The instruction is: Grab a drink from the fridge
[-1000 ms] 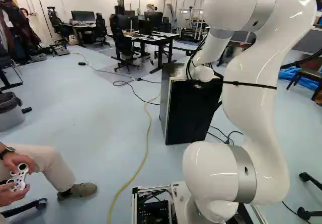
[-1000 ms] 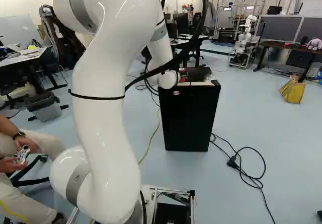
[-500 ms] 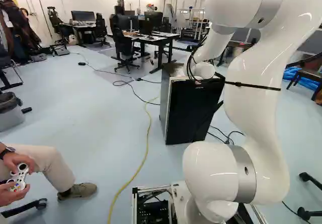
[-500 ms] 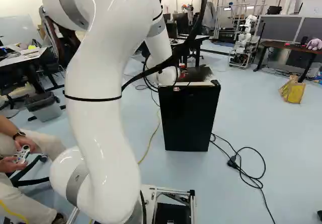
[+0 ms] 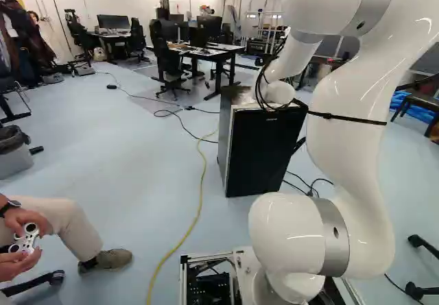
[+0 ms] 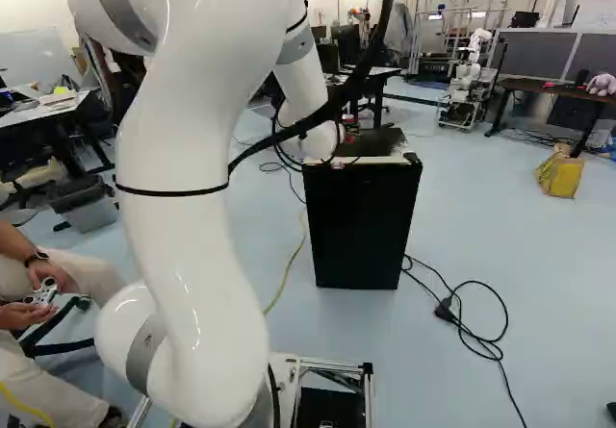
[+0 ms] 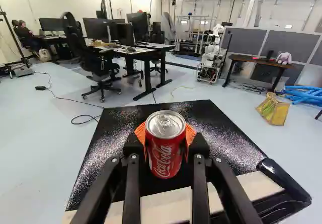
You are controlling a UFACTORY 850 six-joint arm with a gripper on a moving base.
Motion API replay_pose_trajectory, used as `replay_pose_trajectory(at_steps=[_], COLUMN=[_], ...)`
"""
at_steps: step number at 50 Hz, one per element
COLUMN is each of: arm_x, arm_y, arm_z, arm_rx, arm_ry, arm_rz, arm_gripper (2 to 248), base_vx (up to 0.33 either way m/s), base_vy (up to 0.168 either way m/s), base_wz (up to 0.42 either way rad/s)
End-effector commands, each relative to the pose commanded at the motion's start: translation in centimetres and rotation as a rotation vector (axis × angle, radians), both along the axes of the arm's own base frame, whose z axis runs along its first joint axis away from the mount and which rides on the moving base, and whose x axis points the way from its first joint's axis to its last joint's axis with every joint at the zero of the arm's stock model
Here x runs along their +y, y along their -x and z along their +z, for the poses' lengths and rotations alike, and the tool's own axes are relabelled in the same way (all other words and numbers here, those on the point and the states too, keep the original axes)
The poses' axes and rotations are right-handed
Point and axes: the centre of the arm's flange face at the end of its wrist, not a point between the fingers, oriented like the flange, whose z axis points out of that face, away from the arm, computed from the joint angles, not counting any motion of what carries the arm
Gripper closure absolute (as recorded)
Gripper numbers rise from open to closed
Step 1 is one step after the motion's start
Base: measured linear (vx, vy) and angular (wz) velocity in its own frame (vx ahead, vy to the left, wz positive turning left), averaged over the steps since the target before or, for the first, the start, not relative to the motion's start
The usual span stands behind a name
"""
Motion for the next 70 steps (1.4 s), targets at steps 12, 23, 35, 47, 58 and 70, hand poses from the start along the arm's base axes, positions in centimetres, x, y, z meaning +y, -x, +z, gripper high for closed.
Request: replay_pose_trajectory(at_steps=[12,23,35,47,58,70], arm_x=[0.3,1.1,2.2,3.7,5.3,7.3], arm_y=[0.4,1.2,2.5,4.3,6.6,9.6], arm_z=[0.0,0.1,0.1,0.0,-0.1,-0.4], arm_rx=[0.002,0.006,0.013,0.022,0.033,0.047], arm_ry=[-0.001,-0.004,-0.007,-0.012,-0.018,-0.024], arm_rz=[0.003,0.009,0.018,0.032,0.047,0.067], arm_gripper=[156,156,156,156,156,156], base_vx=[0.0,0.0,0.0,0.0,0.0,0.0], base_vy=[0.0,0.0,0.0,0.0,0.0,0.0], base_wz=[0.0,0.0,0.0,0.0,0.0,0.0])
